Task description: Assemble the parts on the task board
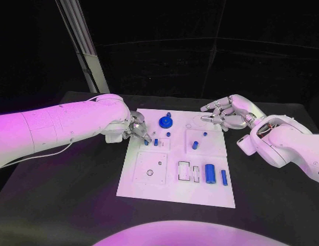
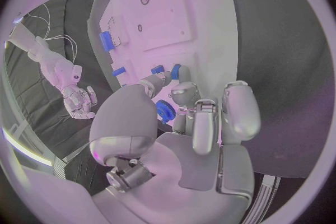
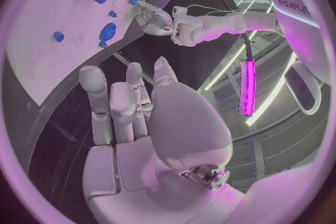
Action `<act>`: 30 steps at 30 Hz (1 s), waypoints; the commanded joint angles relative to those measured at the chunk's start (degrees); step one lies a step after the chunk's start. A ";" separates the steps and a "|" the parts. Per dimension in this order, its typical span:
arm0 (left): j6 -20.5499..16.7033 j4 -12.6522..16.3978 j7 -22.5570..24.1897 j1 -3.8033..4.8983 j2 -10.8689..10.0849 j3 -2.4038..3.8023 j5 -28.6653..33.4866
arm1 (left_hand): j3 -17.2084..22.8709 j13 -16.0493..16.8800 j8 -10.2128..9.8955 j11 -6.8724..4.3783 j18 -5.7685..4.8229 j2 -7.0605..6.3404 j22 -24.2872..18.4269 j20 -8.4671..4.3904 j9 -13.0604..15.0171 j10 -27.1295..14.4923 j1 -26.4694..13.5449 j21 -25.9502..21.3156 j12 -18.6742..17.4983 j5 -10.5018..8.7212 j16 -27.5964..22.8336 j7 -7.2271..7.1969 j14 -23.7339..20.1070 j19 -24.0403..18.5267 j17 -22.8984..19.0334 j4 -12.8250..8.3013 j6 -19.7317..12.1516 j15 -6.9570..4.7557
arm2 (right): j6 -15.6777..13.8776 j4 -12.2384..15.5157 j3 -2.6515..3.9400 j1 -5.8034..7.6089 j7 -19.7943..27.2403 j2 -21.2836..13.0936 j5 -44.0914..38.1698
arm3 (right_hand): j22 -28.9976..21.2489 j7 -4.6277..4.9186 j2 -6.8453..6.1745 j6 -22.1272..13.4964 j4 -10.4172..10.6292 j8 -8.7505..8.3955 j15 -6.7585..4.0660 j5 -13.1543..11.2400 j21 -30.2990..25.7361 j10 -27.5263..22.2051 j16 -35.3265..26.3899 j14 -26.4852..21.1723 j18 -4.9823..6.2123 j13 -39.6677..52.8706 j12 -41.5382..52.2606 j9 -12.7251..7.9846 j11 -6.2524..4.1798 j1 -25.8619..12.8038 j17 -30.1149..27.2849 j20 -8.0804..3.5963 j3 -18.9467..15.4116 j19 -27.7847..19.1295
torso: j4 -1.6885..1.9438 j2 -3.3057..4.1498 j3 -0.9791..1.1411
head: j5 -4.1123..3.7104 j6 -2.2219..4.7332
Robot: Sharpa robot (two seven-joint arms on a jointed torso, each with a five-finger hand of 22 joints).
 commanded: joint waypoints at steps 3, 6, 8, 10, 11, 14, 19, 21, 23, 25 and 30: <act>0.58 -0.21 -0.97 -0.11 -0.02 -0.12 -0.25 | -3.13 0.27 -0.55 -0.03 -0.63 -0.17 0.15 -0.29 -0.28 0.23 -1.16 0.07 0.39 -0.20 0.18 0.34 5.95 0.04 15.09 1.35 0.29 -0.40 | 0.03 0.06 0.03 0.09 0.37 -0.03 0.07 | -0.06 0.19 0.71 -0.19 0.16 -0.09 0.28 0.12 -0.39 -0.10 -0.33 0.19 0.80 -0.10 0.26 -0.05 0.19 -0.10 0.07 0.10 -0.33 -0.36 | -0.01 0.00 0.02 | -0.01 0.02; 0.49 -0.21 -1.01 -0.11 -0.06 -0.12 -0.25 | -6.13 0.34 -0.75 -0.03 -0.66 -0.37 0.29 -0.29 -0.48 0.21 -1.57 0.11 0.45 -0.23 0.18 0.34 5.95 0.10 15.09 2.50 0.61 -0.40 | -0.01 0.05 0.03 0.09 0.31 -0.05 0.07 | -0.06 0.19 0.71 -0.19 0.16 -0.09 0.28 0.12 -0.39 -0.10 -0.33 0.19 0.80 -0.10 0.26 -0.05 0.19 -0.10 0.07 0.10 -0.33 -0.36 | 0.01 0.02 0.03 | -0.02 0.04; 0.44 -0.20 -0.98 -0.11 -0.10 -0.12 -0.25 | -7.45 0.39 -0.87 -0.02 -0.64 -0.27 0.25 -0.31 -0.58 0.19 -1.48 0.05 0.48 -0.23 0.18 0.35 5.95 0.09 15.09 2.95 0.68 -0.42 | -0.02 0.01 0.03 0.09 0.28 -0.05 0.07 | -0.08 0.19 0.76 -0.19 0.21 -0.09 0.29 0.20 -0.41 -0.10 -0.32 0.20 0.81 -0.11 0.27 -0.05 0.19 -0.14 0.10 0.10 -0.37 -0.36 | 0.03 0.00 0.02 | -0.05 0.08; 0.33 -0.16 -0.95 -0.11 -0.16 -0.12 -0.25 | -9.09 0.35 -0.98 -0.01 -0.62 -0.19 0.12 -0.29 -0.69 0.14 -1.44 -0.09 0.45 -0.22 0.18 0.36 5.95 0.03 15.09 3.54 0.77 -0.42 | -0.04 -0.04 0.03 0.09 0.26 -0.04 0.07 | -0.09 0.19 0.78 -0.20 0.23 -0.09 0.29 0.22 -0.41 -0.10 -0.32 0.20 0.81 -0.11 0.28 -0.05 0.19 -0.16 0.11 0.10 -0.38 -0.37 | 0.02 -0.02 0.00 | -0.08 0.06; 0.23 -0.13 -0.91 -0.11 -0.21 -0.12 -0.25 | -9.79 0.36 -1.01 0.01 -0.60 -0.18 0.12 -0.33 -0.72 0.12 -1.41 -0.12 0.45 -0.25 0.18 0.37 5.95 0.03 15.09 3.78 0.81 -0.39 | -0.04 -0.06 0.03 0.09 0.26 -0.03 0.07 | -0.09 0.19 0.78 -0.20 0.23 -0.09 0.29 0.22 -0.41 -0.10 -0.32 0.20 0.81 -0.11 0.28 -0.05 0.19 -0.16 0.11 0.10 -0.38 -0.37 | 0.02 -0.02 -0.01 | -0.08 0.06; -0.37 0.03 -0.67 -0.11 -0.46 -0.12 -0.25 | -11.78 0.37 -1.13 0.04 -0.60 0.06 0.14 -0.33 -0.83 0.08 -1.27 -0.15 0.44 -0.25 0.18 0.41 5.95 0.05 15.09 4.56 0.87 -0.39 | -0.05 -0.13 0.03 0.09 0.24 -0.03 0.07 | -0.09 0.19 0.78 -0.20 0.23 -0.09 0.29 0.22 -0.41 -0.10 -0.32 0.20 0.81 -0.11 0.28 -0.05 0.19 -0.16 0.11 0.10 -0.38 -0.37 | 0.03 0.01 -0.02 | -0.10 0.11; -2.24 0.38 0.36 -0.11 -1.03 -0.11 -0.24 | -14.22 0.06 -1.30 0.10 -0.54 0.33 -0.08 -0.32 -0.97 -0.13 -1.39 -0.39 0.21 -0.25 0.18 0.49 5.95 -0.02 15.09 5.85 0.80 -0.36 | -0.04 -0.20 0.03 0.09 0.25 0.01 0.07 | -0.09 0.19 0.78 -0.20 0.23 -0.09 0.29 0.22 -0.41 -0.10 -0.32 0.20 0.81 -0.11 0.28 -0.05 0.19 -0.16 0.11 0.10 -0.38 -0.37 | 0.01 -0.02 -0.02 | -0.14 0.16; -3.13 0.64 1.01 -0.11 -1.34 -0.10 -0.06 | -15.17 -0.30 -1.40 0.15 -0.49 0.40 -0.35 -0.30 -1.03 -0.34 -1.49 -0.61 -0.04 -0.27 0.18 0.56 5.95 -0.12 15.09 6.45 0.63 -0.34 | -0.05 -0.23 0.03 0.09 0.25 0.02 0.07 | -0.09 0.19 0.78 -0.20 0.23 -0.09 0.29 0.22 -0.41 -0.10 -0.32 0.20 0.81 -0.11 0.28 -0.05 0.19 -0.16 0.11 0.10 -0.38 -0.37 | 0.03 -0.02 -0.01 | -0.13 0.21; -4.40 0.99 1.84 -0.11 -1.74 -0.09 1.06 | -16.33 -1.25 -1.49 0.24 -0.32 0.63 -1.16 -0.25 -1.07 -0.92 -1.50 -1.28 -0.72 -0.72 0.18 0.66 5.95 -0.44 15.09 7.31 0.30 -0.28 | -0.05 -0.27 0.03 0.09 0.26 0.03 0.07 | -0.09 0.19 0.78 -0.20 0.23 -0.09 0.29 0.22 -0.41 -0.10 -0.32 0.20 0.81 -0.11 0.28 -0.05 0.19 -0.16 0.11 0.10 -0.38 -0.37 | 0.05 -0.01 -0.01 | 0.10 0.24; -6.23 1.37 3.45 -0.09 -2.21 -0.08 3.47 | -17.43 -3.76 -1.86 0.52 0.07 0.78 -3.13 -0.14 -1.23 -2.40 -1.04 -2.85 -2.58 -1.46 0.16 0.99 5.94 -1.25 15.05 7.96 -0.66 -0.11 | -0.04 -0.34 0.03 0.09 0.25 0.06 0.07 | -0.09 0.19 0.78 -0.20 0.23 -0.09 0.29 0.22 -0.41 -0.10 -0.32 0.20 0.81 -0.11 0.28 -0.05 0.19 -0.16 0.11 0.10 -0.38 -0.37 | 0.07 -0.02 -0.02 | 0.14 0.20; -9.08 1.58 10.25 0.08 -2.97 -0.06 11.36 | -21.28 -16.08 -2.82 2.16 1.99 1.15 -13.47 0.90 -1.80 -10.76 0.55 -11.64 -11.89 -9.46 -3.36 2.74 4.02 -5.98 8.38 10.57 -4.88 1.10 | 0.16 -0.58 0.03 0.09 0.10 0.12 0.07 | -0.09 0.19 0.78 -0.20 0.23 -0.09 0.29 0.22 -0.41 -0.10 -0.32 0.20 0.81 -0.11 0.28 -0.05 0.19 -0.16 0.11 0.10 -0.38 -0.37 | 0.05 -0.02 0.01 | 0.23 0.29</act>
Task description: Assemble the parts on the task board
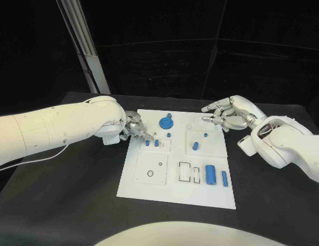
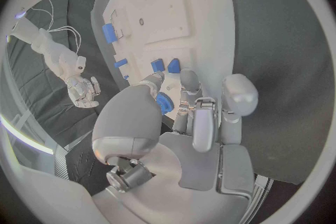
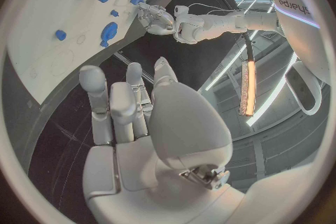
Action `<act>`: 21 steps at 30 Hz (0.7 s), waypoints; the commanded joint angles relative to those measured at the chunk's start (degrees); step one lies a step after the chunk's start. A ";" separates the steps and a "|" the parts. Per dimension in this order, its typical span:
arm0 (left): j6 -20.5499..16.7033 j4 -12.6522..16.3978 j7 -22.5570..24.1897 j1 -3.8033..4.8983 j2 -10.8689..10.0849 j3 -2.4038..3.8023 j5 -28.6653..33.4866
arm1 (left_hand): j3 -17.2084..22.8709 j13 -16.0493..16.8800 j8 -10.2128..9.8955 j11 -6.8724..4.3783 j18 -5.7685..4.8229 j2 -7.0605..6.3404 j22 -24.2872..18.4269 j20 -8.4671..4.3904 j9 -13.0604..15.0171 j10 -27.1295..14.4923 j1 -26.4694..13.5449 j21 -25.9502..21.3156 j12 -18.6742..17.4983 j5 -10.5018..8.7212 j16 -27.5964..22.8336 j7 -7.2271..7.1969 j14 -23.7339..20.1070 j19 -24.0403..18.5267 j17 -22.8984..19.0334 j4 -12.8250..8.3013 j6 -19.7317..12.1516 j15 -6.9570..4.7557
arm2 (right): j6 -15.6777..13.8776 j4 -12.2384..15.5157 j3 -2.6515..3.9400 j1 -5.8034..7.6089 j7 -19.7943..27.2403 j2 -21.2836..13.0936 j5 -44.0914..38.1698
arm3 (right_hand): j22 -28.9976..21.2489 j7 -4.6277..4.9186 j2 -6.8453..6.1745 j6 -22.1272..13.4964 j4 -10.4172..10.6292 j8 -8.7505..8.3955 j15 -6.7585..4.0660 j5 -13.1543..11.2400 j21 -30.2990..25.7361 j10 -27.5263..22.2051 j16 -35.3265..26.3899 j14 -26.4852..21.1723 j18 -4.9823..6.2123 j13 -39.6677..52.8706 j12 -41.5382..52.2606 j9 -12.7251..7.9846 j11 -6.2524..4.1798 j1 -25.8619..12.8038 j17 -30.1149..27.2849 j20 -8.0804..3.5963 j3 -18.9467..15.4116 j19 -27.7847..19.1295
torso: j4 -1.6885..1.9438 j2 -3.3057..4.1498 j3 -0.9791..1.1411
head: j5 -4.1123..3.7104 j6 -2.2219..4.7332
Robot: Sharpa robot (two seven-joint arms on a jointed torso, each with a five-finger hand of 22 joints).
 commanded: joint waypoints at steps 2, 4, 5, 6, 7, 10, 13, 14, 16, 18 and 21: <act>-5.56 0.15 9.33 0.33 -0.35 0.05 9.88 | -2.42 -1.78 -0.08 1.03 2.11 -0.35 -8.03 0.64 -0.17 -3.24 1.23 -7.00 -1.50 -4.54 -3.66 0.94 2.40 -3.85 3.66 1.53 -2.93 1.08 | 0.22 -0.15 0.03 0.09 0.12 0.08 0.07 | -0.10 0.19 0.55 -0.20 0.03 -0.09 0.29 0.22 -0.19 -0.11 -0.32 0.20 0.81 -0.07 0.28 -0.05 0.20 0.07 0.07 0.10 -0.18 -0.37 | -0.04 0.06 0.02 | 0.25 0.08; -6.68 0.05 11.62 0.39 -0.50 0.05 11.25 | -3.94 -2.34 -0.77 2.21 3.01 -0.62 -13.93 1.41 -0.69 -6.15 2.17 -12.49 -2.31 -5.65 -6.42 2.15 0.61 -6.85 -0.53 2.34 -5.99 1.92 | 0.26 -0.21 0.03 0.09 0.06 0.10 0.07 | -0.22 0.20 0.57 -0.21 0.08 -0.10 0.29 0.30 -0.27 -0.12 -0.41 0.18 0.83 -0.09 0.31 -0.05 0.20 0.03 -0.01 0.11 -0.27 -0.43 | -0.04 0.05 0.06 | 0.20 0.16; -7.63 0.01 13.29 0.43 -0.60 0.05 11.88 | -5.19 -2.87 -0.87 2.89 3.76 -0.43 -18.42 2.10 -1.08 -8.31 3.03 -16.85 -2.75 -5.96 -8.86 3.10 -1.05 -9.08 -4.14 2.60 -7.74 2.73 | 0.31 -0.25 0.03 0.09 0.01 0.11 0.07 | -0.23 0.20 0.57 -0.22 0.09 -0.10 0.29 0.30 -0.27 -0.12 -0.42 0.18 0.83 -0.09 0.31 -0.05 0.21 0.02 -0.02 0.11 -0.27 -0.43 | -0.04 0.03 0.08 | 0.19 0.15; -8.33 -0.01 14.53 0.45 -0.64 0.04 12.21 | -5.97 -3.28 -0.84 3.38 3.93 -0.28 -20.15 2.62 -1.33 -9.72 3.66 -18.90 -3.07 -6.03 -11.66 3.66 -3.03 -10.25 -8.15 2.63 -8.68 3.17 | 0.35 -0.27 0.03 0.09 -0.04 0.11 0.07 | -0.23 0.20 0.57 -0.22 0.09 -0.10 0.29 0.30 -0.27 -0.12 -0.42 0.18 0.83 -0.09 0.31 -0.05 0.21 0.02 -0.02 0.11 -0.27 -0.43 | -0.04 0.03 0.07 | 0.19 0.21; -9.01 -0.03 15.70 0.46 -0.67 0.04 12.47 | -6.64 -3.73 -0.72 3.93 3.95 -0.03 -21.02 3.13 -1.58 -11.11 4.64 -20.41 -3.31 -6.02 -14.97 4.13 -5.48 -11.20 -12.66 2.63 -9.50 3.61 | 0.39 -0.29 0.03 0.09 -0.08 0.11 0.07 | -0.23 0.20 0.57 -0.22 0.09 -0.10 0.29 0.30 -0.27 -0.12 -0.42 0.18 0.83 -0.09 0.31 -0.05 0.21 0.02 -0.02 0.11 -0.27 -0.43 | -0.01 0.03 0.05 | 0.16 0.22; -11.58 -0.09 19.57 0.48 -0.50 0.03 12.43 | -6.91 -4.77 0.20 4.57 4.20 0.82 -22.94 3.92 -1.97 -13.40 9.38 -23.50 -3.50 -5.23 -21.02 4.59 -10.00 -12.67 -20.59 1.23 -10.03 4.36 | 0.47 -0.32 0.03 0.09 -0.16 0.12 0.07 | -0.22 0.21 0.57 -0.24 0.15 -0.11 0.30 0.32 -0.28 -0.14 -0.46 0.17 0.83 -0.10 0.33 -0.05 0.22 -0.06 -0.04 0.11 -0.36 -0.43 | 0.06 0.06 0.01 | -0.16 0.37; -14.18 -0.16 23.22 0.46 -0.01 0.02 9.77 | -5.62 -5.77 0.82 4.58 4.29 2.15 -23.99 4.16 -2.41 -14.19 14.74 -25.01 -3.69 -4.77 -22.31 4.60 -10.81 -12.87 -22.25 -1.21 -9.89 4.44 | 0.49 -0.34 0.03 0.09 -0.15 0.15 0.07 | -0.25 0.21 0.57 -0.24 0.16 -0.11 0.30 0.32 -0.29 -0.14 -0.45 0.17 0.84 -0.10 0.33 -0.05 0.22 -0.07 -0.02 0.11 -0.37 -0.44 | -0.04 0.06 0.02 | -0.18 0.60; -15.24 -0.18 24.63 0.44 0.25 0.01 8.40 | -5.08 -6.39 0.64 4.69 4.27 2.43 -24.41 4.24 -2.85 -14.70 16.73 -25.63 -4.18 -4.81 -23.65 4.77 -11.78 -13.01 -24.00 -2.26 -10.03 4.52 | 0.49 -0.35 0.03 0.08 -0.14 0.16 0.07 | -0.42 0.21 0.57 -0.24 0.17 -0.11 0.30 0.32 -0.38 -0.15 -0.48 0.17 0.87 -0.10 0.33 -0.05 0.22 -0.08 -0.05 0.11 -0.39 -0.53 | -0.04 0.06 0.00 | -0.24 0.68; -17.31 -0.18 27.38 0.40 0.76 0.00 5.51 | -4.03 -7.86 -0.06 4.93 4.25 2.79 -25.14 4.40 -3.88 -15.82 19.77 -26.74 -5.66 -4.92 -26.60 5.03 -14.02 -13.38 -27.80 -3.86 -9.68 4.74 | 0.49 -0.38 0.03 0.08 -0.12 0.21 0.07 | -0.60 0.21 0.57 -0.24 0.17 -0.11 0.30 0.32 -0.48 -0.15 -0.52 0.15 0.90 -0.10 0.33 -0.05 0.22 -0.07 -0.10 0.11 -0.39 -0.63 | -0.10 0.06 -0.03 | -0.50 0.91; -19.25 -0.27 29.97 0.36 1.38 0.00 2.39 | -2.46 -10.24 -1.72 5.30 4.18 2.76 -25.89 4.63 -5.46 -17.45 23.03 -27.91 -8.49 -5.00 -29.85 5.53 -16.61 -13.90 -31.88 -5.65 -9.18 5.06 | 0.49 -0.39 0.03 0.08 -0.11 0.23 0.07 | -0.73 0.22 0.57 -0.24 0.17 -0.11 0.31 0.33 -0.55 -0.15 -0.57 0.14 0.92 -0.10 0.33 -0.05 0.22 -0.07 -0.16 0.12 -0.40 -0.70 | -0.20 0.08 0.00 | -0.51 1.00; -20.78 -0.60 32.00 0.33 2.24 -0.01 -1.25 | -0.03 -14.14 -4.85 5.91 4.25 2.23 -26.53 4.83 -8.12 -18.03 26.49 -28.82 -12.61 -4.89 -31.36 5.95 -17.76 -13.95 -34.08 -7.79 -8.06 5.34 | 0.48 -0.40 0.03 0.08 -0.11 0.27 0.07 | -0.73 0.22 0.57 -0.24 0.17 -0.11 0.31 0.33 -0.55 -0.15 -0.57 0.14 0.92 -0.10 0.33 -0.05 0.22 -0.07 -0.16 0.12 -0.40 -0.70 | -0.21 0.06 0.05 | -0.67 1.07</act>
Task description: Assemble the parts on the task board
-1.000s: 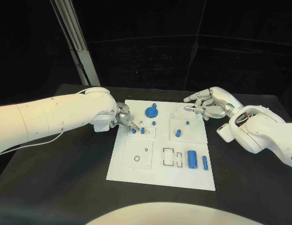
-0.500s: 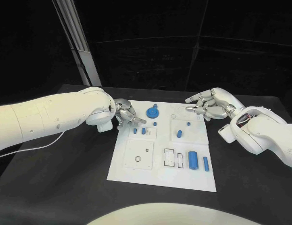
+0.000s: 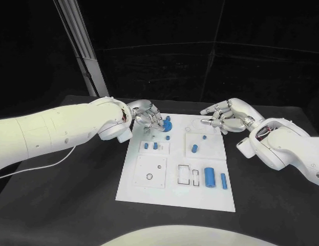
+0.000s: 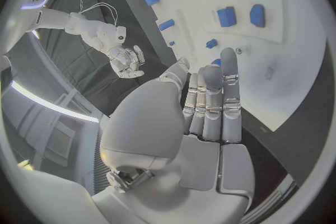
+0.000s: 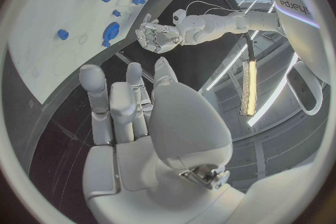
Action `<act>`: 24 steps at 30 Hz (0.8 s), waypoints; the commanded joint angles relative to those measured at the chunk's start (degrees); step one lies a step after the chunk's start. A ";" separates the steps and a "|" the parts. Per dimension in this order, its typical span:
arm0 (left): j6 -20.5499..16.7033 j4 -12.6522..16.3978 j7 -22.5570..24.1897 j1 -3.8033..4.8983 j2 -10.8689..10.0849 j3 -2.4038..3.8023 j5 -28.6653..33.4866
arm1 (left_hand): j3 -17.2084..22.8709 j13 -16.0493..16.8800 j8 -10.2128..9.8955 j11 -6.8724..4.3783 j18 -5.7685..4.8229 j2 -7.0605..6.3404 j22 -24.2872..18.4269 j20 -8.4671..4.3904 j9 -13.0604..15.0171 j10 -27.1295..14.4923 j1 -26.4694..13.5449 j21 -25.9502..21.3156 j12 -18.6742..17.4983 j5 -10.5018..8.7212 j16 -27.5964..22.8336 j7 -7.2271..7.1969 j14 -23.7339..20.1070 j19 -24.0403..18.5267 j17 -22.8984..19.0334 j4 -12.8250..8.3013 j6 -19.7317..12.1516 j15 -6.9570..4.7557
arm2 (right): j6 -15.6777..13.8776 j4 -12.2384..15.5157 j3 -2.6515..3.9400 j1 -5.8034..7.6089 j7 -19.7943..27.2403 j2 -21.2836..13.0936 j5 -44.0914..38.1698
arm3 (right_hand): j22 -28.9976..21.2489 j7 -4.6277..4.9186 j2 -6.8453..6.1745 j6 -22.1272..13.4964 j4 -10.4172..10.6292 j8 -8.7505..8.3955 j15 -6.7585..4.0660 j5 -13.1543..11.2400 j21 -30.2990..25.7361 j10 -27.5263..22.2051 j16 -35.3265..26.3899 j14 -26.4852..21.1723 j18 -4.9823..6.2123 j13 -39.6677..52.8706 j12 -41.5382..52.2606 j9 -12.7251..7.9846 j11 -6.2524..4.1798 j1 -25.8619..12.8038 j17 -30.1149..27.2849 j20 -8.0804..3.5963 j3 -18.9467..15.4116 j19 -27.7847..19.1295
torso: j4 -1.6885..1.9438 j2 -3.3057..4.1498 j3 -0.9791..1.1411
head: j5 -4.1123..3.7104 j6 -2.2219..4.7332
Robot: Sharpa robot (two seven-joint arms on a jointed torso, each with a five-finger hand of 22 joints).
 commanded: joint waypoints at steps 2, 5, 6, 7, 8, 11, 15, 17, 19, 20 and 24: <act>-6.78 -0.67 9.36 0.01 1.48 -0.09 -10.45 | 4.45 -5.68 -4.32 0.61 0.72 -0.78 -0.16 -0.13 -3.67 0.20 4.37 -0.24 -5.76 0.48 -0.93 0.42 -0.58 0.11 -1.92 -3.25 2.25 0.04 | 0.40 0.04 0.03 0.08 0.16 0.10 0.07 | -0.03 0.21 0.57 -0.25 0.02 -0.11 0.31 0.33 -0.15 -0.17 -0.31 0.14 0.92 -0.06 0.34 -0.06 0.22 -0.06 -0.03 -0.09 -0.26 -0.48 | -0.12 0.04 0.04 | -0.27 0.22; -6.92 -1.40 9.72 -0.01 2.59 -0.55 -14.08 | 7.30 -9.36 -7.35 0.75 0.74 -2.06 0.47 -0.17 -6.08 1.11 3.72 0.77 -9.15 0.75 0.77 0.46 1.47 0.84 -0.64 -4.07 3.68 0.06 | 0.46 0.07 0.03 0.08 0.17 0.15 0.07 | -0.03 0.21 0.57 -0.25 0.02 -0.11 0.31 0.33 -0.15 -0.17 -0.31 0.14 0.92 -0.06 0.34 -0.06 0.22 -0.06 -0.03 -0.09 -0.26 -0.48 | -0.03 0.08 0.02 | -0.45 0.27; -6.87 -1.81 9.72 -0.02 3.10 -0.71 -15.58 | 7.67 -10.25 -8.16 0.63 0.81 -2.60 0.71 -0.15 -6.69 1.18 2.87 1.32 -9.93 0.68 2.97 0.31 3.58 1.74 1.69 -3.98 3.95 0.09 | 0.49 0.08 0.03 0.08 0.18 0.17 0.07 | -0.03 0.21 0.57 -0.25 0.02 -0.11 0.31 0.33 -0.15 -0.17 -0.31 0.14 0.92 -0.06 0.34 -0.06 0.22 -0.06 -0.03 -0.09 -0.26 -0.48 | 0.00 0.05 0.03 | -0.46 0.27; -6.73 -2.28 9.60 -0.04 3.63 -0.86 -16.99 | 7.74 -10.76 -8.62 0.69 0.76 -2.96 0.81 -0.06 -7.05 1.32 2.09 1.58 -10.32 0.59 4.43 0.23 4.83 2.23 3.37 -3.78 4.18 0.05 | 0.51 0.09 0.03 0.08 0.19 0.19 0.07 | -0.03 0.21 0.57 -0.25 0.02 -0.11 0.31 0.33 -0.15 -0.17 -0.31 0.14 0.92 -0.06 0.34 -0.06 0.22 -0.06 -0.03 -0.09 -0.26 -0.48 | 0.00 0.05 0.03 | -0.46 0.27; -6.57 -2.79 9.47 -0.07 4.15 -0.99 -18.28 | 7.65 -11.30 -9.20 0.64 0.77 -3.43 0.93 0.01 -7.47 1.50 1.07 1.91 -10.68 0.41 6.30 0.01 6.34 2.91 5.51 -3.48 4.36 0.06 | 0.52 0.10 0.03 0.08 0.20 0.21 0.06 | -0.03 0.21 0.57 -0.25 0.02 -0.11 0.31 0.33 -0.15 -0.17 -0.31 0.14 0.92 -0.06 0.34 -0.06 0.22 -0.06 -0.03 -0.09 -0.26 -0.48 | 0.03 0.05 0.04 | -0.47 0.27; -5.88 -4.26 8.96 -0.21 5.54 -1.35 -21.74 | 6.48 -12.33 -10.08 0.68 0.74 -4.69 1.07 0.17 -8.22 1.68 -1.39 2.36 -11.17 -0.45 9.51 -0.15 8.53 4.07 9.05 -2.79 5.38 0.09 | 0.53 0.14 0.03 0.08 0.23 0.24 0.05 | -0.03 0.21 0.57 -0.25 0.02 -0.11 0.31 0.33 -0.15 -0.17 -0.31 0.14 0.92 -0.06 0.34 -0.06 0.22 -0.06 -0.03 -0.09 -0.26 -0.48 | 0.10 0.04 0.04 | -0.52 0.33; -4.87 -6.01 8.25 -0.42 7.03 -1.59 -25.22 | 5.41 -13.70 -11.46 0.48 0.77 -4.96 1.64 -0.02 -9.30 2.05 -2.20 3.54 -11.61 -0.87 14.42 -0.46 11.46 6.08 14.57 -3.14 6.68 -0.15 | 0.44 0.20 0.03 0.08 0.32 0.34 -0.71 | -0.05 0.21 0.58 -0.25 -0.02 -0.11 0.31 0.36 -0.17 -0.20 -0.30 0.13 0.92 -0.07 0.34 -0.06 0.22 0.01 0.00 -0.09 -0.27 -0.50 | 0.02 0.06 0.02 | -0.39 0.32; -4.16 -6.77 7.92 -0.49 7.65 -1.65 -26.37 | 5.21 -14.61 -12.16 0.44 0.76 -4.74 2.15 -0.17 -9.83 2.14 -2.15 4.41 -12.25 -0.86 16.74 -0.59 12.94 7.15 17.29 -3.51 7.53 -0.23 | 0.42 0.21 0.04 0.08 0.34 0.41 -1.05 | -0.05 0.21 0.58 -0.25 -0.02 -0.11 0.31 0.36 -0.17 -0.20 -0.30 0.13 0.92 -0.07 0.34 -0.06 0.22 0.01 0.00 -0.09 -0.27 -0.50 | -0.07 0.05 0.03 | -0.38 0.29; -3.17 -7.34 7.62 -0.54 8.17 -1.68 -27.51 | 5.05 -15.68 -12.97 0.26 0.68 -4.52 3.24 -0.35 -10.41 2.78 -2.17 5.88 -13.01 -0.85 19.32 -0.72 14.64 8.48 20.49 -3.91 8.61 -0.38 | 0.40 0.22 0.04 0.08 0.37 0.47 -1.25 | -0.05 0.21 0.58 -0.25 -0.02 -0.11 0.31 0.36 -0.17 -0.20 -0.30 0.13 0.92 -0.07 0.34 -0.06 0.22 0.01 0.00 -0.09 -0.27 -0.50 | -0.11 0.06 0.02 | -0.47 0.30; -2.63 -7.58 7.55 -0.56 8.42 -1.69 -27.94 | 5.02 -16.06 -13.24 0.23 0.37 -4.44 5.20 -0.42 -10.61 3.06 -2.17 7.71 -13.31 -0.84 20.20 -0.82 15.22 9.38 21.69 -4.04 9.02 -0.48 | 0.38 0.22 0.04 0.08 0.38 0.49 -1.32 | -0.05 0.21 0.58 -0.25 -0.02 -0.11 0.31 0.36 -0.17 -0.20 -0.30 0.13 0.92 -0.07 0.34 -0.06 0.22 0.01 0.00 -0.09 -0.27 -0.50 | -0.14 0.08 0.00 | -0.51 0.31; -0.86 -8.32 7.57 -0.73 9.19 -1.75 -29.59 | 4.78 -17.28 -14.40 0.05 -0.54 -4.39 10.81 -0.59 -11.28 4.11 -2.38 12.91 -14.34 -0.80 22.71 -1.00 16.80 11.72 25.21 -4.45 10.00 -0.64 | 0.34 0.21 0.04 0.08 0.44 0.60 -1.57 | -0.03 0.21 0.59 -0.26 -0.03 -0.11 0.31 0.38 -0.17 -0.22 -0.29 0.13 0.92 -0.07 0.35 -0.06 0.22 0.05 0.04 -0.09 -0.27 -0.49 | -0.08 0.05 0.02 | -1.30 0.45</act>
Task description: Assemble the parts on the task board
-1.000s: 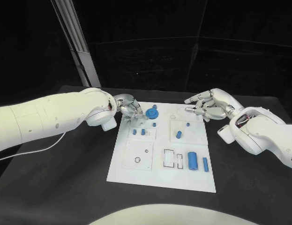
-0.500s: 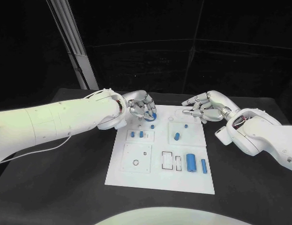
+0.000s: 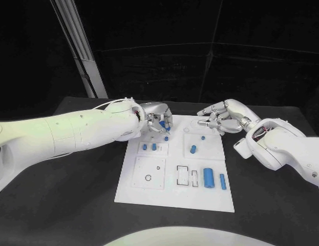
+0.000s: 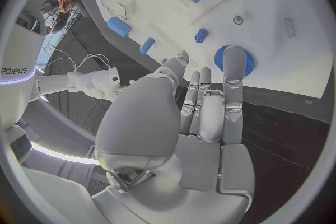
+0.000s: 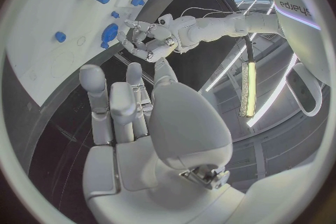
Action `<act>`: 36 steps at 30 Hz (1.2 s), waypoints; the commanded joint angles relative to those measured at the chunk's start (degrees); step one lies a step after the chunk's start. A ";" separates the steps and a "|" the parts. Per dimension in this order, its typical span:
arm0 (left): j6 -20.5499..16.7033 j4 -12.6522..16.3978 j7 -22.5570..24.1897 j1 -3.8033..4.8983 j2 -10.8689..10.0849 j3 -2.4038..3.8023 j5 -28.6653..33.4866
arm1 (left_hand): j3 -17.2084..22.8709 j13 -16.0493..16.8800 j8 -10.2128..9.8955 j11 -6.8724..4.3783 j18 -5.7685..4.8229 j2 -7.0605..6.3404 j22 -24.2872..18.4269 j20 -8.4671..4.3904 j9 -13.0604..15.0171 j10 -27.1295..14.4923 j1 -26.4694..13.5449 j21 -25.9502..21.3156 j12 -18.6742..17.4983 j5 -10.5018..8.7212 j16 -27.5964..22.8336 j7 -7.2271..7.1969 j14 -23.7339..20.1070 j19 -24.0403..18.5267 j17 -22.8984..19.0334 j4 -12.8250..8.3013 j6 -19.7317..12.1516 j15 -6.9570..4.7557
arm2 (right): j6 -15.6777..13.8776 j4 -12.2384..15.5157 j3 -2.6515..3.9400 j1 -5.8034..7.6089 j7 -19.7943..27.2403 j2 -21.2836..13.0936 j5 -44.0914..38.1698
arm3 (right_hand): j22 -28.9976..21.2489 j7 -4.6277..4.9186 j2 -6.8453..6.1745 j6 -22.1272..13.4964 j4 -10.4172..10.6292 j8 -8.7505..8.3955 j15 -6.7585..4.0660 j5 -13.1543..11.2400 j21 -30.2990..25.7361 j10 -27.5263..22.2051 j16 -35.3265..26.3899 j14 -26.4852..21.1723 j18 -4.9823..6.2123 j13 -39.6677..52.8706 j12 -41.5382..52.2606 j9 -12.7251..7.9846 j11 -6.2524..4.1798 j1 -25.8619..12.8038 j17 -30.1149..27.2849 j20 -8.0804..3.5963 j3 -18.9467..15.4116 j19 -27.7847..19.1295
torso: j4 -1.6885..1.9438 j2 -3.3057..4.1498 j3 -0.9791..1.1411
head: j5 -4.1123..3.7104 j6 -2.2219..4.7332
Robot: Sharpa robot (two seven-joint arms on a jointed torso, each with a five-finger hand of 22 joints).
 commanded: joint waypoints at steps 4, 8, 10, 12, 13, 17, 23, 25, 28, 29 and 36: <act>3.91 -0.99 0.55 -0.43 0.92 -0.05 -5.27 | -0.01 -1.06 -0.99 -0.15 -1.10 0.47 5.26 -0.18 -0.49 1.30 -0.44 4.82 -0.91 -0.28 1.98 -0.15 1.25 2.04 2.81 -0.56 1.28 -0.14 | 0.18 0.13 0.04 0.08 0.52 0.23 -1.45 | -0.03 0.22 0.73 -0.28 -0.11 -0.11 0.32 0.55 -0.19 -0.29 -0.30 0.11 0.91 -0.11 0.39 -0.05 0.21 0.28 0.09 -0.07 -0.27 -0.49 | -0.02 0.00 -0.04 | -0.76 0.16; 4.54 -1.64 0.83 -1.03 1.54 -0.05 -5.59 | 0.07 -1.44 -1.34 -0.19 -1.37 0.64 6.95 -0.23 -0.60 1.66 -0.43 6.33 -1.29 -0.24 2.40 -0.19 1.52 2.61 3.39 -0.70 1.66 -0.19 | 0.18 0.07 0.04 0.08 0.56 0.37 -1.77 | -0.09 0.22 0.82 -0.29 -0.12 -0.11 0.32 0.62 -0.24 -0.32 -0.29 0.11 0.92 -0.12 0.40 -0.05 0.22 0.37 0.13 -0.07 -0.25 -0.53 | 0.10 -0.07 -0.02 | -1.14 0.03; 4.74 -1.99 0.81 -1.30 1.72 -0.04 -5.67 | 0.13 -1.65 -1.53 -0.21 -1.52 0.74 7.89 -0.26 -0.65 1.88 -0.45 7.18 -1.50 -0.23 2.64 -0.20 1.67 2.93 3.71 -0.77 1.88 -0.20 | 0.17 0.08 0.04 0.08 0.60 0.40 -1.86 | -0.07 0.22 0.89 -0.29 -0.14 -0.11 0.32 0.65 -0.23 -0.34 -0.30 0.11 0.92 -0.13 0.41 -0.05 0.22 0.43 0.14 -0.07 -0.23 -0.52 | 0.00 -0.05 0.02 | -1.09 0.00; 4.94 -2.28 0.72 -1.46 1.79 -0.04 -5.72 | 0.16 -1.77 -1.64 -0.21 -1.61 0.80 8.48 -0.27 -0.67 2.03 -0.49 7.71 -1.63 -0.24 2.75 -0.19 1.75 3.13 3.84 -0.80 2.04 -0.22 | 0.12 0.08 0.04 0.08 0.60 0.39 -1.91 | -0.07 0.22 0.89 -0.29 -0.14 -0.11 0.32 0.65 -0.23 -0.34 -0.30 0.11 0.92 -0.13 0.41 -0.05 0.22 0.43 0.14 -0.07 -0.23 -0.52 | 0.00 -0.04 0.04 | -1.07 -0.02; 5.01 -2.37 0.67 -1.51 1.80 -0.04 -5.73 | 0.17 -1.85 -1.70 -0.22 -1.68 0.84 8.88 -0.28 -0.68 2.16 -0.52 8.07 -1.70 -0.24 2.82 -0.19 1.81 3.27 3.93 -0.81 2.16 -0.23 | 0.10 0.07 0.04 0.08 0.60 0.39 -1.92 | -0.07 0.22 0.89 -0.29 -0.14 -0.11 0.32 0.65 -0.23 -0.34 -0.30 0.11 0.92 -0.13 0.41 -0.05 0.22 0.43 0.14 -0.07 -0.23 -0.52 | 0.06 -0.07 0.06 | -1.10 -0.09; 5.36 -2.62 0.43 -1.64 1.85 -0.04 -5.77 | 0.22 -2.05 -1.87 -0.27 -1.88 0.93 10.12 -0.32 -0.70 2.53 -0.59 9.18 -1.88 -0.23 2.99 -0.22 1.94 3.69 4.08 -0.87 2.49 -0.26 | 0.03 0.03 0.04 0.08 0.61 0.38 -1.96 | -0.07 0.22 0.89 -0.29 -0.14 -0.11 0.32 0.65 -0.23 -0.34 -0.30 0.11 0.92 -0.13 0.41 -0.05 0.22 0.43 0.14 -0.07 -0.23 -0.52 | 0.10 -0.13 0.04 | -1.08 -0.16; 5.95 -2.76 0.04 -1.72 2.09 -0.03 -5.78 | 0.49 -2.32 -2.13 -0.34 -1.99 1.21 10.97 -0.37 -0.73 2.96 -0.47 9.95 -2.17 -0.14 3.09 -0.30 2.02 3.92 4.09 -1.02 2.85 -0.33 | 0.01 -0.05 0.04 0.08 0.63 0.50 -1.97 | -0.07 0.22 0.97 -0.28 -0.17 -0.10 0.32 0.70 -0.24 -0.36 -0.27 0.12 0.92 -0.14 0.42 -0.05 0.21 0.53 0.20 -0.06 -0.21 -0.52 | 0.11 -0.07 0.00 | -1.01 -0.21; 6.02 -2.82 -0.08 -1.73 2.16 -0.03 -5.78 | 0.66 -2.42 -2.21 -0.37 -2.02 1.37 11.20 -0.39 -0.73 3.09 -0.36 10.16 -2.28 -0.10 3.13 -0.32 2.04 3.97 4.11 -1.09 2.98 -0.36 | 0.01 -0.06 0.04 0.08 0.64 0.52 -1.97 | -0.07 0.22 0.97 -0.28 -0.17 -0.10 0.32 0.70 -0.24 -0.36 -0.27 0.12 0.92 -0.14 0.42 -0.05 0.21 0.53 0.20 -0.06 -0.21 -0.52 | 0.08 -0.07 0.01 | -1.00 -0.21; 6.09 -3.02 -0.44 -1.76 2.32 -0.03 -5.78 | 1.29 -2.70 -2.46 -0.43 -2.07 1.90 11.64 -0.44 -0.75 3.45 -0.02 10.55 -2.62 -0.03 3.23 -0.38 2.11 4.01 4.20 -1.29 3.30 -0.42 | 0.03 -0.10 0.04 0.08 0.64 0.56 -1.98 | -0.07 0.22 0.97 -0.28 -0.17 -0.10 0.32 0.70 -0.24 -0.36 -0.27 0.12 0.92 -0.14 0.42 -0.05 0.21 0.53 0.20 -0.06 -0.21 -0.52 | 0.07 -0.07 0.01 | -1.01 -0.21; 6.14 -3.10 -0.57 -1.77 2.37 -0.03 -5.78 | 1.53 -2.80 -2.54 -0.45 -2.07 2.08 11.71 -0.45 -0.76 3.55 0.09 10.62 -2.74 -0.01 3.25 -0.39 2.11 3.99 4.18 -1.36 3.40 -0.44 | 0.03 -0.11 0.04 0.08 0.64 0.57 -1.98 | -0.07 0.22 0.97 -0.28 -0.17 -0.10 0.32 0.70 -0.24 -0.36 -0.27 0.12 0.92 -0.14 0.42 -0.05 0.21 0.53 0.20 -0.06 -0.21 -0.52 | 0.08 -0.07 0.01 | -1.02 -0.18; 6.42 -3.81 -1.25 -1.87 2.79 -0.02 -5.78 | 3.70 -3.54 -3.27 -0.49 -2.15 3.17 12.58 -0.50 -0.78 4.32 0.61 11.32 -3.79 0.00 3.42 -0.41 2.17 3.87 4.21 -1.83 4.04 -0.49 | 0.08 -0.16 0.04 0.08 0.65 0.66 -1.98 | -0.07 0.22 0.97 -0.28 -0.17 -0.10 0.32 0.70 -0.24 -0.36 -0.27 0.12 0.92 -0.14 0.42 -0.05 0.21 0.53 0.20 -0.06 -0.21 -0.52 | 0.11 -0.08 0.01 | -1.03 -0.22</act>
